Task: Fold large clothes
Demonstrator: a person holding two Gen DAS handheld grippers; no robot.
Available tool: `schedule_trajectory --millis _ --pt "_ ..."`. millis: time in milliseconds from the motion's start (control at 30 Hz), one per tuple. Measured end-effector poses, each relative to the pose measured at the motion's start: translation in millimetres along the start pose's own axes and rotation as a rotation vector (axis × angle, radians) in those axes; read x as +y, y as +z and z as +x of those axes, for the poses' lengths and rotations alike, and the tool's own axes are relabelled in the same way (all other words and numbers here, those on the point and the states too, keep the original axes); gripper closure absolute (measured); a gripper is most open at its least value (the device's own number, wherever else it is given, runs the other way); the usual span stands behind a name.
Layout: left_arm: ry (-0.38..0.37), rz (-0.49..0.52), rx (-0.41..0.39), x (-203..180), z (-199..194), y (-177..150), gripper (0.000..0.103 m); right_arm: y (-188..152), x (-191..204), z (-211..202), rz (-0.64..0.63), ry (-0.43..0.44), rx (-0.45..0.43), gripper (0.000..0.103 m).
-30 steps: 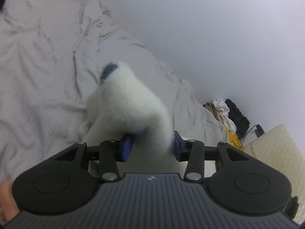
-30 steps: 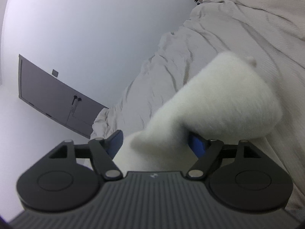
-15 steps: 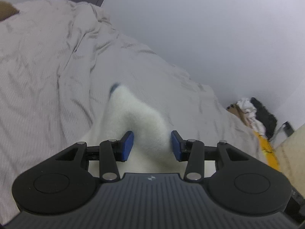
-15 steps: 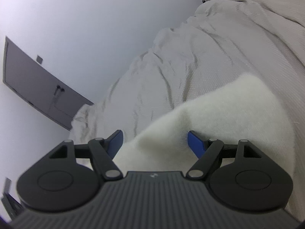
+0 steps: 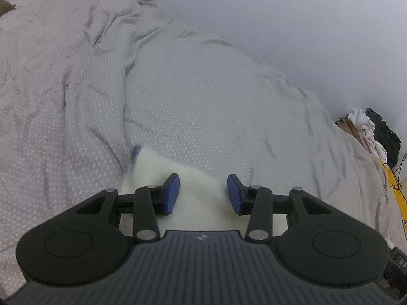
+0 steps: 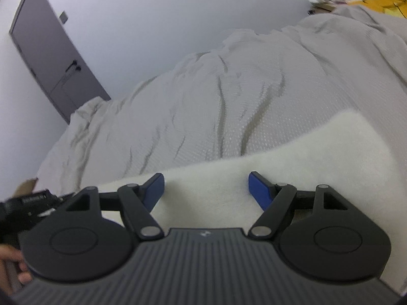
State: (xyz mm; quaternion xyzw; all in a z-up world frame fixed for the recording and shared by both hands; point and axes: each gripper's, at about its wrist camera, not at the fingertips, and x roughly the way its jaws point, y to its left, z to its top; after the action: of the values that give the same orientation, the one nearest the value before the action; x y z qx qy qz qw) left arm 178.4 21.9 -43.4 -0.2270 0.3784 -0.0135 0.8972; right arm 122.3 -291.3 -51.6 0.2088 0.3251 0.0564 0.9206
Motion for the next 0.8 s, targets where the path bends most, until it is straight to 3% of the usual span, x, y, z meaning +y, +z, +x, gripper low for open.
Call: schedule_trajectory --millis 367,433,700,800 --pt "0.017 0.136 -0.064 -20.0 -33.0 -11.3 0.054 -2.1 7.7 -20.1 -0.009 -0.012 -0.021 0.028" --pt "0.002 0.163 -0.069 -25.2 -42.2 -14.7 0.049 -4.5 9.4 -26.7 -0.007 -0.008 -0.022 0.028" --pt "-0.041 0.370 -0.117 -63.8 -84.8 -55.5 0.043 -21.3 29.6 -62.7 -0.076 -0.009 -0.039 0.028" --pt "-0.061 0.400 -0.110 -70.9 -94.5 -69.8 0.043 -28.7 37.0 -71.5 -0.099 -0.003 -0.029 0.028"
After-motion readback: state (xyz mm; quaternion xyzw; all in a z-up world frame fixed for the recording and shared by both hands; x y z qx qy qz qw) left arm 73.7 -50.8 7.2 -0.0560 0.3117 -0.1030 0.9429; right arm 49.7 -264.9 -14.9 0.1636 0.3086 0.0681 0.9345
